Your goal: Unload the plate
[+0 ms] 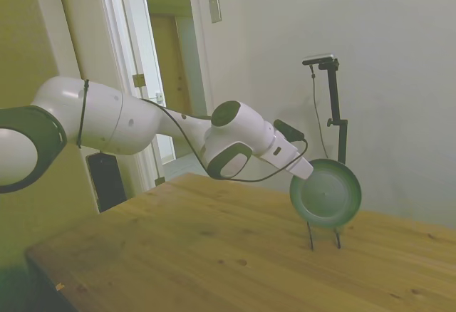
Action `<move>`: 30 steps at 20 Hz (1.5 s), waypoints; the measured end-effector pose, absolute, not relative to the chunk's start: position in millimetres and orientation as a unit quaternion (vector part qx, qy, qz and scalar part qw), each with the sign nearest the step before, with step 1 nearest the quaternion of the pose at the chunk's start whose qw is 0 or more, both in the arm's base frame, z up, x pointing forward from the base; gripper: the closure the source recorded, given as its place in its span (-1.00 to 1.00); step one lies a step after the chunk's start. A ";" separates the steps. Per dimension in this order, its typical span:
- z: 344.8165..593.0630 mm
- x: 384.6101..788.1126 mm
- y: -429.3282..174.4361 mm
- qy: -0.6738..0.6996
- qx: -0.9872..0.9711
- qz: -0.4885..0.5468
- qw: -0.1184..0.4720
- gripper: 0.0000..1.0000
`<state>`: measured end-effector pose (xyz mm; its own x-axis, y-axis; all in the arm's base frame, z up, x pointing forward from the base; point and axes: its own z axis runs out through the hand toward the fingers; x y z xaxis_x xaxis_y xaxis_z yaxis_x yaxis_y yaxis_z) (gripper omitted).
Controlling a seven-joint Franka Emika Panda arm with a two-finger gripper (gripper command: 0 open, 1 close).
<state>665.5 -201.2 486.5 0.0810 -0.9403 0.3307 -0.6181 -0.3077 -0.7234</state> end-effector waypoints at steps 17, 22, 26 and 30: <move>521.6 610.0 -2.3 0.523 -0.775 -0.310 0.173 1.00; 459.8 634.2 18.8 0.539 -0.808 -0.211 0.108 1.00; 433.4 654.7 8.8 0.548 -0.814 -0.177 0.078 1.00; 412.0 664.6 9.1 0.548 -0.820 -0.149 0.065 1.00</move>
